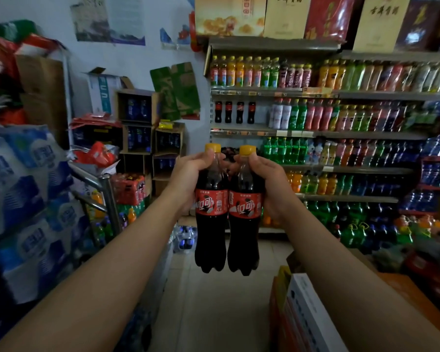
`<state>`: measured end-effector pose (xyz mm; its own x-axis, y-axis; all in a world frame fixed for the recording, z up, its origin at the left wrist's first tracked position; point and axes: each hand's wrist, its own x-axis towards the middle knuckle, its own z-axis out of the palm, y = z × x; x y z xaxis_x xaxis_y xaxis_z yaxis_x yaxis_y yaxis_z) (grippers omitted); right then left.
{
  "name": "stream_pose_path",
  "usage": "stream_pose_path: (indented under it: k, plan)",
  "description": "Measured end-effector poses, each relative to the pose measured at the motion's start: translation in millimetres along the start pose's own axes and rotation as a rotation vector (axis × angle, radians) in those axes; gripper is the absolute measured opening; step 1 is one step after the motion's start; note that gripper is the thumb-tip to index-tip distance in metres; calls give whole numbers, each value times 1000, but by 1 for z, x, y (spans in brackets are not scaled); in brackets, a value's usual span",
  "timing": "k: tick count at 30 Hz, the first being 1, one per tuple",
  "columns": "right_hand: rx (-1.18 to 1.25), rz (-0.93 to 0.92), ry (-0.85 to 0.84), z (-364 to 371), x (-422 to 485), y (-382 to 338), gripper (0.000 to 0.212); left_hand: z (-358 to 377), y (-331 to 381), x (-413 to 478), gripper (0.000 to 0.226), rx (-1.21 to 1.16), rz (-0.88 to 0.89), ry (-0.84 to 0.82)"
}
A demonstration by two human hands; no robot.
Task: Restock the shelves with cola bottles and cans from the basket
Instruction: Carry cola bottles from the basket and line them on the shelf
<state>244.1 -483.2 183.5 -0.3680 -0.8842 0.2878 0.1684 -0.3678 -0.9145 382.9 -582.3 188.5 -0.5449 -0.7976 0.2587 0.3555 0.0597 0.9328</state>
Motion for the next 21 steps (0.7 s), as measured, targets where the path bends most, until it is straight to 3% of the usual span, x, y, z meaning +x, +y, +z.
stream_pose_path:
  k: [8,21]
  plan:
    - [-32,-12,10,-51,100,28,31,6,-46,111,25,-42,-37,-14]
    - [-32,27,38,-133,342,96,26,-6,-124,352,26,2,-85,24]
